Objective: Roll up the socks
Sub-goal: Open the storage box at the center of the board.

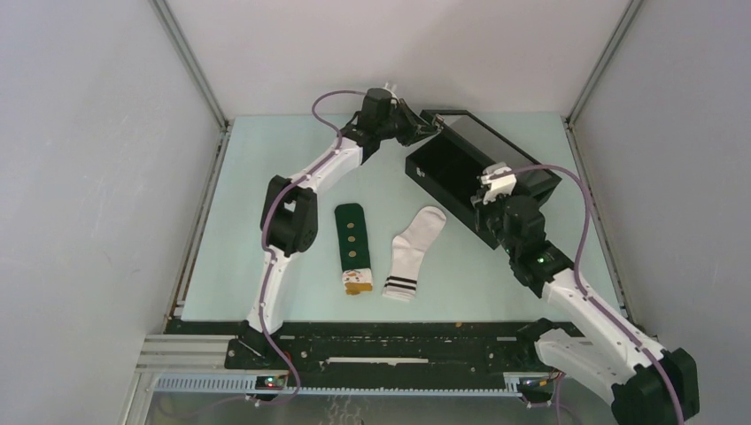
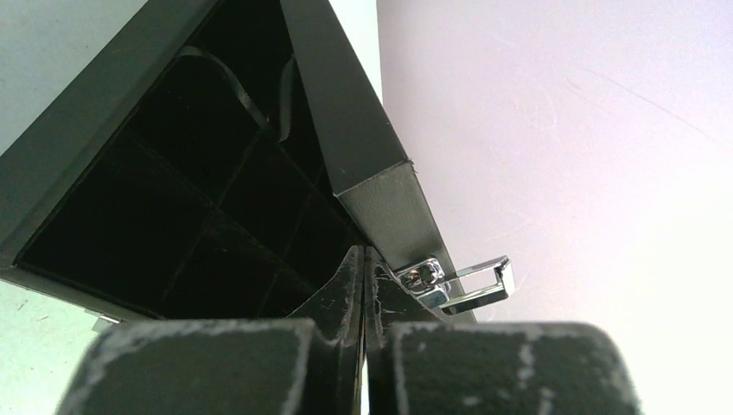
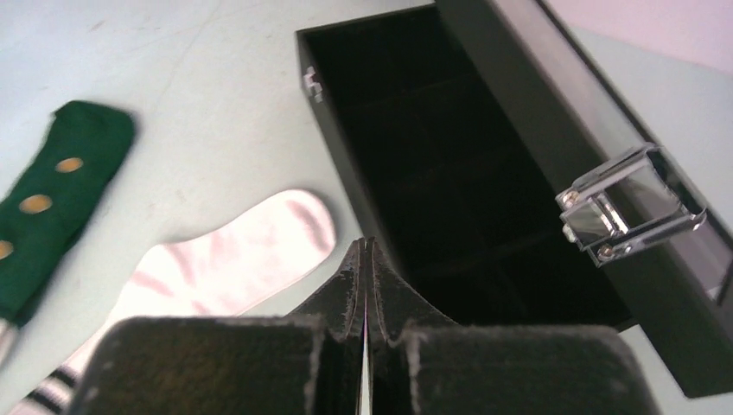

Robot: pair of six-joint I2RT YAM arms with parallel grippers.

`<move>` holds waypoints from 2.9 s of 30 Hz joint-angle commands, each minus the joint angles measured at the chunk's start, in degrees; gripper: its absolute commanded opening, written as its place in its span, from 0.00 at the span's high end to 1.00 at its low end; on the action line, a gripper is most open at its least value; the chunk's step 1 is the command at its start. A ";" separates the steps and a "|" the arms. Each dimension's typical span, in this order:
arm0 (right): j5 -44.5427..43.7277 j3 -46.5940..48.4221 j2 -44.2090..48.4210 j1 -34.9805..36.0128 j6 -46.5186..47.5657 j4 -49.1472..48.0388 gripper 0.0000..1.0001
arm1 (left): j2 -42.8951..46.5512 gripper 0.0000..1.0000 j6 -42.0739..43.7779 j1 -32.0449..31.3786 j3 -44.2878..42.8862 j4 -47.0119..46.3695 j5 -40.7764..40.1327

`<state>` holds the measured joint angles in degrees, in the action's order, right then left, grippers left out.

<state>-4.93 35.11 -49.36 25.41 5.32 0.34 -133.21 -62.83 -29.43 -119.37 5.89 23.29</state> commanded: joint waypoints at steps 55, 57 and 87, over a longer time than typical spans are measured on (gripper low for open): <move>-20.97 26.09 -42.76 -13.67 15.00 -33.58 1.00 | 47.42 1.00 20.40 1.83 42.48 8.87 -3.81; -20.80 27.89 -43.47 -14.52 15.49 -32.76 1.00 | 52.29 1.00 24.79 1.83 44.93 12.95 -5.69; -17.00 48.98 -58.01 -22.29 18.68 -19.92 1.00 | 93.66 1.00 38.57 1.83 74.65 27.24 -12.63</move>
<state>-22.20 81.41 -106.87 3.31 23.81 -20.71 -40.69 -24.99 -27.83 -46.24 33.19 10.22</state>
